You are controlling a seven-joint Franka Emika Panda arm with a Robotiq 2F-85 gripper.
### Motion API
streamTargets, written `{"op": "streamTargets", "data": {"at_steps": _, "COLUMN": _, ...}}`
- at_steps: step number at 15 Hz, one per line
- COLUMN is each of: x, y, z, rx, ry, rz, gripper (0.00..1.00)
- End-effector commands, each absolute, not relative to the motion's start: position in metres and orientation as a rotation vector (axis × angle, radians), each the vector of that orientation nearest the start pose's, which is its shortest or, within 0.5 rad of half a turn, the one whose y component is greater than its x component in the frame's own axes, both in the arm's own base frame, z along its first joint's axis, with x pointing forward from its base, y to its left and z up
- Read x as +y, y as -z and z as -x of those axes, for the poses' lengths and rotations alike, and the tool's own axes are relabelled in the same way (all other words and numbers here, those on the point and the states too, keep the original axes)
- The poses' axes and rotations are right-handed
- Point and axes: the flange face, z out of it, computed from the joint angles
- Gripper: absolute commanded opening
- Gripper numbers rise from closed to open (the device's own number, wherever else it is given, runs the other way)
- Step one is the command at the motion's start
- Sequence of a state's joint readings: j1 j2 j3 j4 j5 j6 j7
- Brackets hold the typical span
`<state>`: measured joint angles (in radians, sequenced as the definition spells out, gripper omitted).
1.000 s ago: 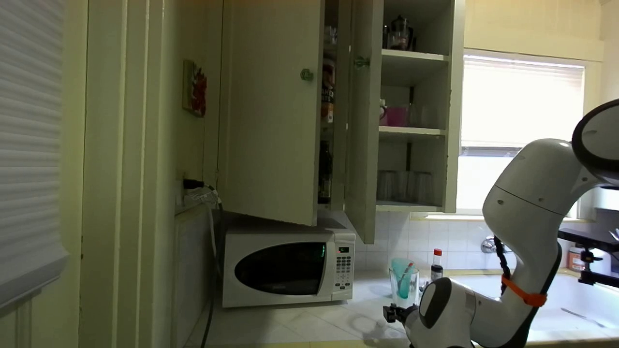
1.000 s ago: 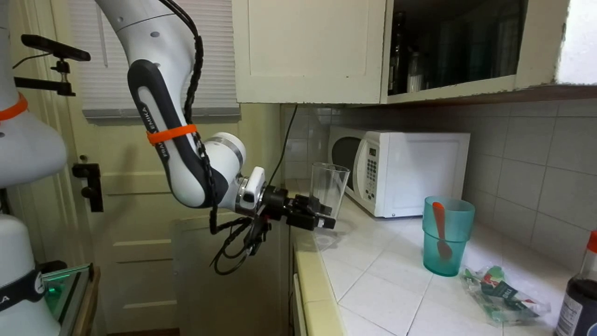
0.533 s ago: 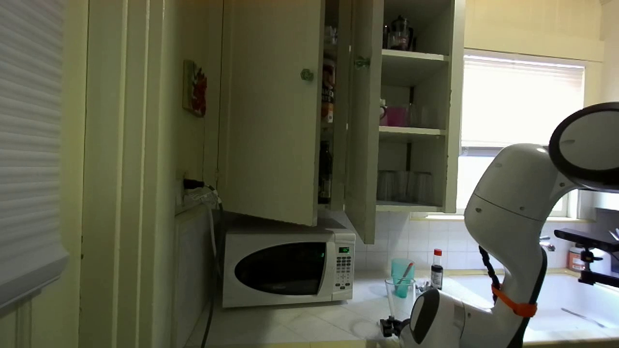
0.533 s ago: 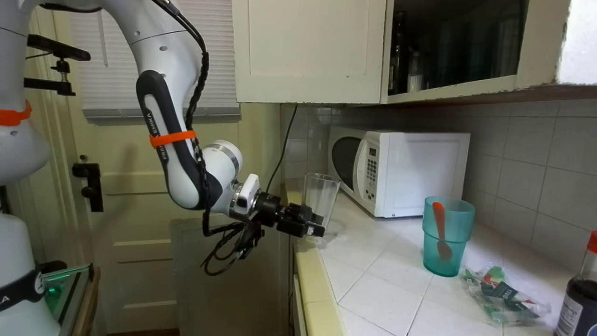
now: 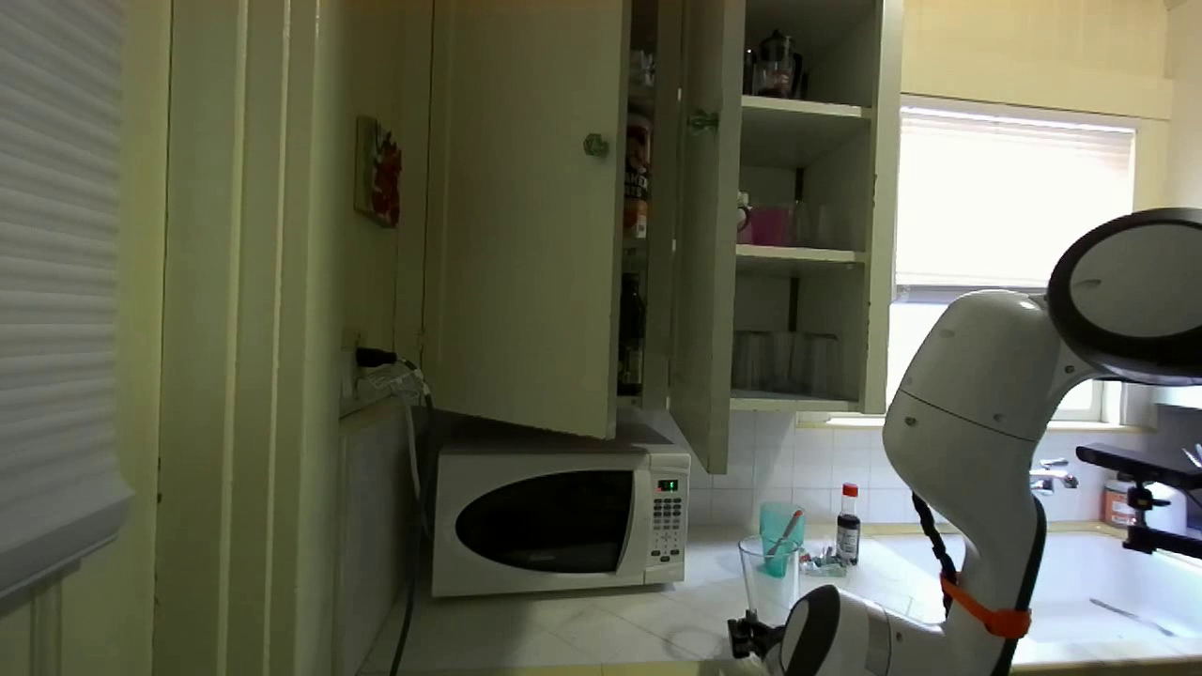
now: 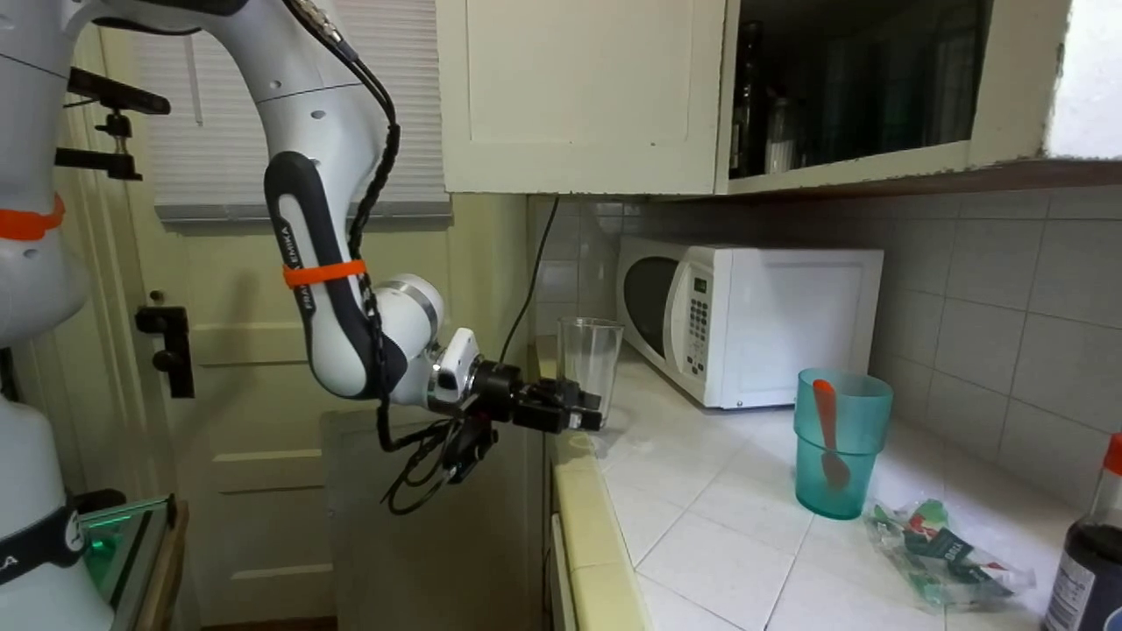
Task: Remove one glass cup from the upper cabinet on the right and put it on the counter.
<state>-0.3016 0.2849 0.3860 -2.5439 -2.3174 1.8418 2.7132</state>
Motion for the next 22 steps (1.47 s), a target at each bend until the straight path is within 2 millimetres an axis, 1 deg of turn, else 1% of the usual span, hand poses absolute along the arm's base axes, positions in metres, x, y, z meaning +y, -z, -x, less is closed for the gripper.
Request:
{"op": "streamTargets", "data": {"at_steps": 1, "x": -0.006, "y": -0.187, "z": -0.463, "rx": -0.622, "ry": -1.727, "rz": -1.886, "gripper": 0.51}}
{"op": "streamTargets", "data": {"at_steps": 4, "x": 0.004, "y": -0.193, "z": -0.478, "rx": -0.572, "ry": -1.833, "rz": -1.905, "gripper": 0.51}}
{"op": "streamTargets", "data": {"at_steps": 6, "x": 0.007, "y": -0.190, "z": -0.484, "rx": -0.557, "ry": -1.890, "rz": -1.918, "gripper": 0.51}}
{"op": "streamTargets", "data": {"at_steps": 8, "x": 0.007, "y": -0.184, "z": -0.483, "rx": -0.546, "ry": -1.925, "rz": -1.939, "gripper": 0.51}}
{"op": "streamTargets", "data": {"at_steps": 9, "x": 0.029, "y": -0.191, "z": -0.479, "rx": -0.548, "ry": -1.913, "rz": -1.951, "gripper": 0.51}}
{"op": "streamTargets", "data": {"at_steps": 10, "x": 0.030, "y": -0.188, "z": -0.478, "rx": -0.564, "ry": -1.904, "rz": -1.966, "gripper": 0.51}}
{"op": "streamTargets", "data": {"at_steps": 11, "x": 0.037, "y": -0.185, "z": -0.477, "rx": -0.560, "ry": -1.903, "rz": -1.981, "gripper": 0.51}}
{"op": "streamTargets", "data": {"at_steps": 13, "x": 0.048, "y": -0.185, "z": -0.473, "rx": -0.548, "ry": -1.907, "rz": -2.005, "gripper": 0.51}}
{"op": "streamTargets", "data": {"at_steps": 17, "x": 0.062, "y": -0.185, "z": -0.469, "rx": -0.510, "ry": -1.921, "rz": -2.027, "gripper": 0.51}}
{"op": "streamTargets", "data": {"at_steps": 18, "x": 0.064, "y": -0.185, "z": -0.469, "rx": -0.505, "ry": -1.920, "rz": -2.034, "gripper": 0.51}}
{"op": "streamTargets", "data": {"at_steps": 20, "x": 0.061, "y": -0.179, "z": -0.467, "rx": -0.480, "ry": -1.903, "rz": -2.038, "gripper": 0.51}}
{"op": "streamTargets", "data": {"at_steps": 22, "x": 0.049, "y": -0.168, "z": -0.464, "rx": -0.462, "ry": -1.867, "rz": -2.028, "gripper": 0.51}}
